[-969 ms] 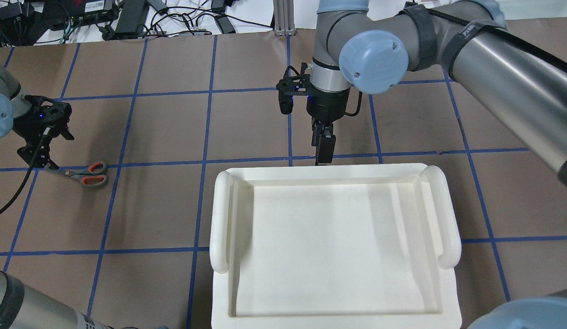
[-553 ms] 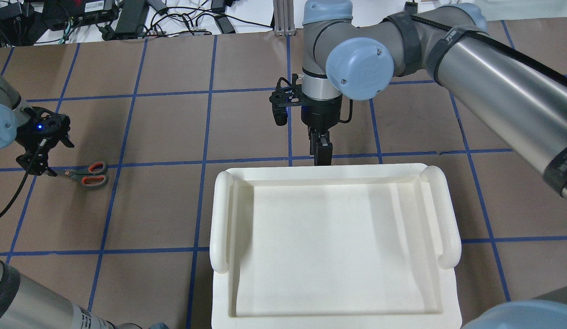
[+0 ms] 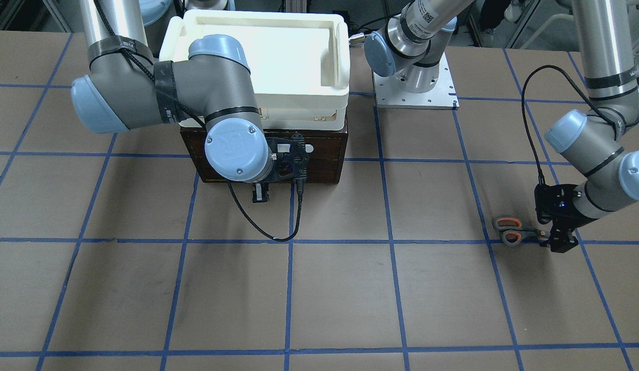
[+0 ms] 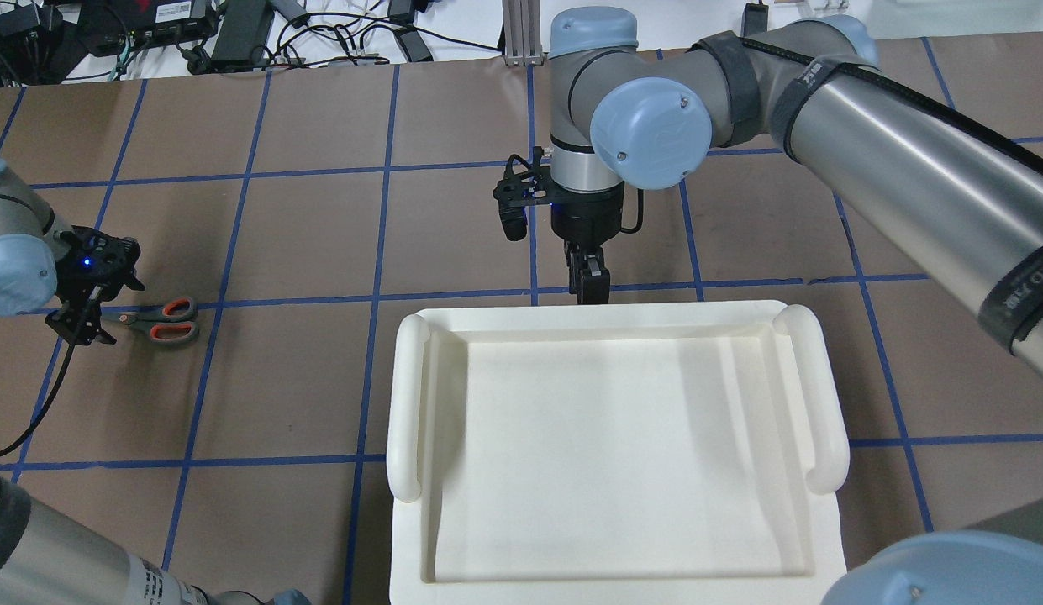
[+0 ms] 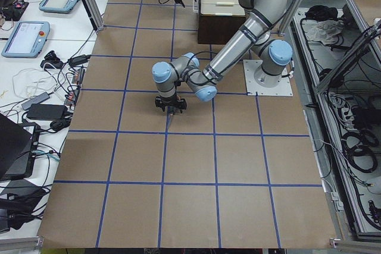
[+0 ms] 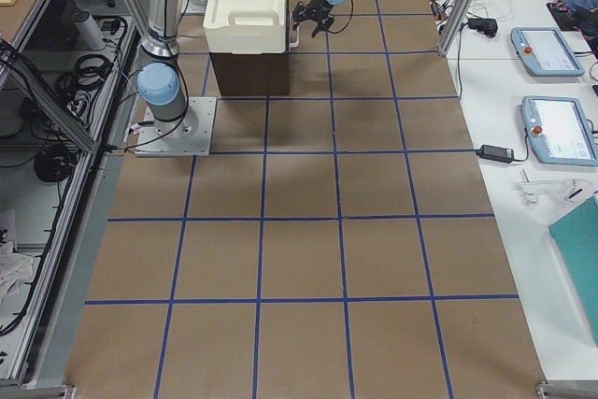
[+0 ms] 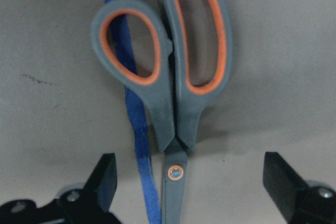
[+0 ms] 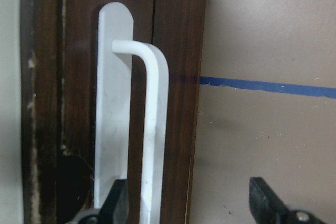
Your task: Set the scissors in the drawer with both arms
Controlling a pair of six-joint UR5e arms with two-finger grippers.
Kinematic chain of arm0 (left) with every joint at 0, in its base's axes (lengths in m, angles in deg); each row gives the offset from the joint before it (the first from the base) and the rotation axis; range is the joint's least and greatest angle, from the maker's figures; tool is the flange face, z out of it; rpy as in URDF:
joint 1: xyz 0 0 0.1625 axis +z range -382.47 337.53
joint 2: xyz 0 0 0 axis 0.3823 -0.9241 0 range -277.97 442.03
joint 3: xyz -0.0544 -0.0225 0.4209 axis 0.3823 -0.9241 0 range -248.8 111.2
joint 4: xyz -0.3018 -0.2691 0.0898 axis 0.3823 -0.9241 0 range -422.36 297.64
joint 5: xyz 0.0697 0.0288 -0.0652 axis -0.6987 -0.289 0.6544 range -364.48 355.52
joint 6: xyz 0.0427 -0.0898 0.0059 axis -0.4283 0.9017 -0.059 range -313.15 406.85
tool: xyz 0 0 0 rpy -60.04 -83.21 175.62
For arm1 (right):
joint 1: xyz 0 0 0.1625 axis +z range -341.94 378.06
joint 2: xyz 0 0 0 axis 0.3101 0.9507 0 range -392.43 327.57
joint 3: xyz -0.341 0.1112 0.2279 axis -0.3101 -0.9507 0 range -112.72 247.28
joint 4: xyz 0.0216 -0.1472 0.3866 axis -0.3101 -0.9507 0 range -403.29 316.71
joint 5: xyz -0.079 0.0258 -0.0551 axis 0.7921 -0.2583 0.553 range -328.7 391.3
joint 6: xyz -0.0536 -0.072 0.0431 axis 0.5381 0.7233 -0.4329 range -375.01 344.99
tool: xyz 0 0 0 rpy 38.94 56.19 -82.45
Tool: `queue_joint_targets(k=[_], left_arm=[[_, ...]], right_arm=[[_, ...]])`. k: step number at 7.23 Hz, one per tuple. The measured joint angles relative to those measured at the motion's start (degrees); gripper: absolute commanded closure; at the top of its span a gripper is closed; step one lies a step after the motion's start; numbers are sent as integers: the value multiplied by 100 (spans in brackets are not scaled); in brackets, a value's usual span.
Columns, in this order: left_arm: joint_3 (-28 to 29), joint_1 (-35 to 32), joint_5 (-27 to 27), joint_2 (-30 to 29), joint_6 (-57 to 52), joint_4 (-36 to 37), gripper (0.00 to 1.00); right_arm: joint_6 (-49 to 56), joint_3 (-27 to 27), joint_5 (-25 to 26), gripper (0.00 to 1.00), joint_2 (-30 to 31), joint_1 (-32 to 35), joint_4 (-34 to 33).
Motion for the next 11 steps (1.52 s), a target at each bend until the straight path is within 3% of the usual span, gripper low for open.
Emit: queue_joint_targets(k=[5,8,11], left_arm=[[-57,34,227,-1,35,18,7],[-80,41,261,-36,32,18,19],[-128,41,273,-44,3,19,45]], right_arm=[[348,14,114,37,-95,1,-176],[365,-123,162,39,-132,-2,-300],[369,-461,182,39,-292,-10,-329]])
